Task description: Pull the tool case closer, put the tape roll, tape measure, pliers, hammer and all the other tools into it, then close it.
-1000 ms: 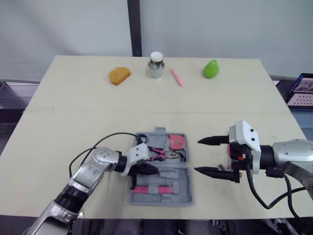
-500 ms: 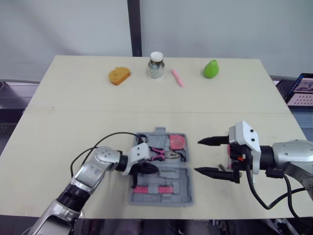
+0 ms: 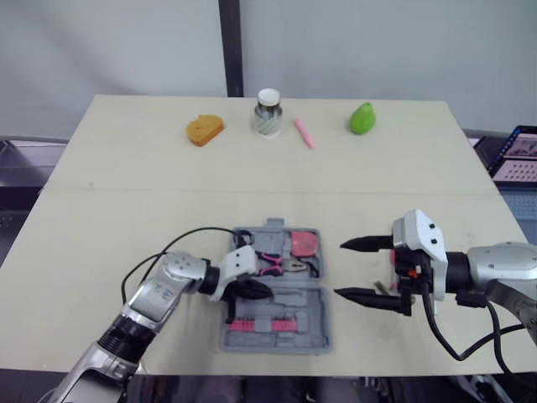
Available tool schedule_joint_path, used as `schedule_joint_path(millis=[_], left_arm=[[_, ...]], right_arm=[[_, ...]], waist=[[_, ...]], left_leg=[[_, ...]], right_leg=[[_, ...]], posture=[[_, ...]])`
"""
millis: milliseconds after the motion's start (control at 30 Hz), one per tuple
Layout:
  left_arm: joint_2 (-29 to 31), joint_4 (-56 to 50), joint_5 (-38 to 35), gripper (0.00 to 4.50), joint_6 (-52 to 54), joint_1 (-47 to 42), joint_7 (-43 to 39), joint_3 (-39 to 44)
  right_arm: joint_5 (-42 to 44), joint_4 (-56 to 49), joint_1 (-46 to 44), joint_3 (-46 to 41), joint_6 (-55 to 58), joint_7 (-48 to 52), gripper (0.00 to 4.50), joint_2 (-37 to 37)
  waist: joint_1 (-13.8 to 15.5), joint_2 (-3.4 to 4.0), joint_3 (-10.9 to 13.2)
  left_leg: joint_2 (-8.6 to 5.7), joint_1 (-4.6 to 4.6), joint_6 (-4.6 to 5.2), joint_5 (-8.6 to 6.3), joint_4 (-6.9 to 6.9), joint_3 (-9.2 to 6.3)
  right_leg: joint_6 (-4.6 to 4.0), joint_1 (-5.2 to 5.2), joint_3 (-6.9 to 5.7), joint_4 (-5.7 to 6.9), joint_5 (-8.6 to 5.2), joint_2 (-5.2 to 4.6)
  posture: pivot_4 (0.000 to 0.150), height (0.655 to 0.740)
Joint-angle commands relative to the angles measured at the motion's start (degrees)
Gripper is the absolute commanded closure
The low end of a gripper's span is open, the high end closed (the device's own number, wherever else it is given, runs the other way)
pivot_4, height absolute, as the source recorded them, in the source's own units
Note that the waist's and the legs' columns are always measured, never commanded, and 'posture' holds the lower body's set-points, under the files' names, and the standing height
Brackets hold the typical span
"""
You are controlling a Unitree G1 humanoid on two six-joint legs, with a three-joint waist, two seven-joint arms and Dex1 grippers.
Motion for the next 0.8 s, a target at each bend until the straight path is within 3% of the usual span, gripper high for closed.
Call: schedule_joint_path(millis=[33, 800], left_arm=[[0.3, -0.3, 1.1, 4.47, -1.1, -0.5, -0.1, -0.5], [2.0, 2.2, 7.3, 4.47, -6.4, 0.6, 0.0, -4.1]], right_arm=[[0.8, -2.1, 0.0, -2.0, -0.5, -0.7, 0.00, -0.3], [0.3, -2.5, 0.5, -2.2, -0.6, -0.8, 0.00, -0.7]], waist=[[0.0, 0.00, 0.0], [-0.1, 0.01, 0.0]], left_leg=[[0.00, 0.00, 0.00, 0.00, 0.00, 0.00], [0.00, 0.02, 0.00, 0.00, -0.01, 0.00]], right_leg=[[0.00, 0.00, 0.00, 0.00, 0.00, 0.00], [0.00, 0.02, 0.00, -0.01, 0.00, 0.00]], posture=[[0.150, 0.7400], [0.150, 0.7400]])
